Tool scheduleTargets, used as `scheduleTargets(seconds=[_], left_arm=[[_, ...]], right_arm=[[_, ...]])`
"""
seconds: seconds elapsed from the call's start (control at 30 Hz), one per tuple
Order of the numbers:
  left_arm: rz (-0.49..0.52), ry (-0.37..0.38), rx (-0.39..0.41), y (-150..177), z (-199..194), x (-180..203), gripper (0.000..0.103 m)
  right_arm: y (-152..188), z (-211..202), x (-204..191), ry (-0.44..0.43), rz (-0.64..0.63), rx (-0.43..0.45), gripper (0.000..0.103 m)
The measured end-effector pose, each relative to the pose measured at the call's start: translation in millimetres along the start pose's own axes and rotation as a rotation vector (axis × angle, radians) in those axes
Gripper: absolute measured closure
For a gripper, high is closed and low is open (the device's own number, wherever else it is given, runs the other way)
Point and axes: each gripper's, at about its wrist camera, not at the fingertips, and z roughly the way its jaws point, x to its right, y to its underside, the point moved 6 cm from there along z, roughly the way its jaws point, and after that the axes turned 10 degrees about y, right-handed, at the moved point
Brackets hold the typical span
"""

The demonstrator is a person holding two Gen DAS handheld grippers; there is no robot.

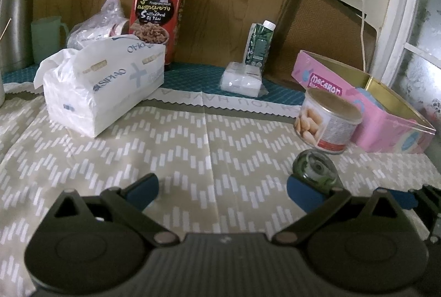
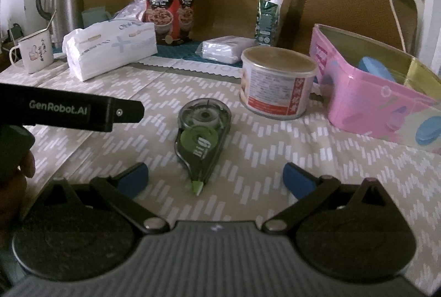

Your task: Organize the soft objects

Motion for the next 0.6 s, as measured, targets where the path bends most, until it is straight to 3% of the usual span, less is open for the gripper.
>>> scheduleTargets(seconds=[0.1,0.27,0.53,0.6], left_arm=[[-0.001,0.019,0.002,-0.1,-0.5,0.5,0.0],[-0.008,0.052,0.002,-0.3,-1.7,0.9,0.0],[-0.03,0.086,0.004,-1.4,-3.7,-1.6,0.0],[-0.035,0.092,0.005,-1.5,-4.0,-2.1,0.0]], right_arm=[[0.2,-3.7,-5.7,0.004,-0.013,0.013,0.001],[-1.6,-6.2,-14.5,-0.046,0.003,0.016,0.018],[-5.6,-15.2,-33.1,-0.125,-0.024,0.022,0.073],[-6.1,-15.2,-35.9,-0.131,-0.025,0.021,0.079]])
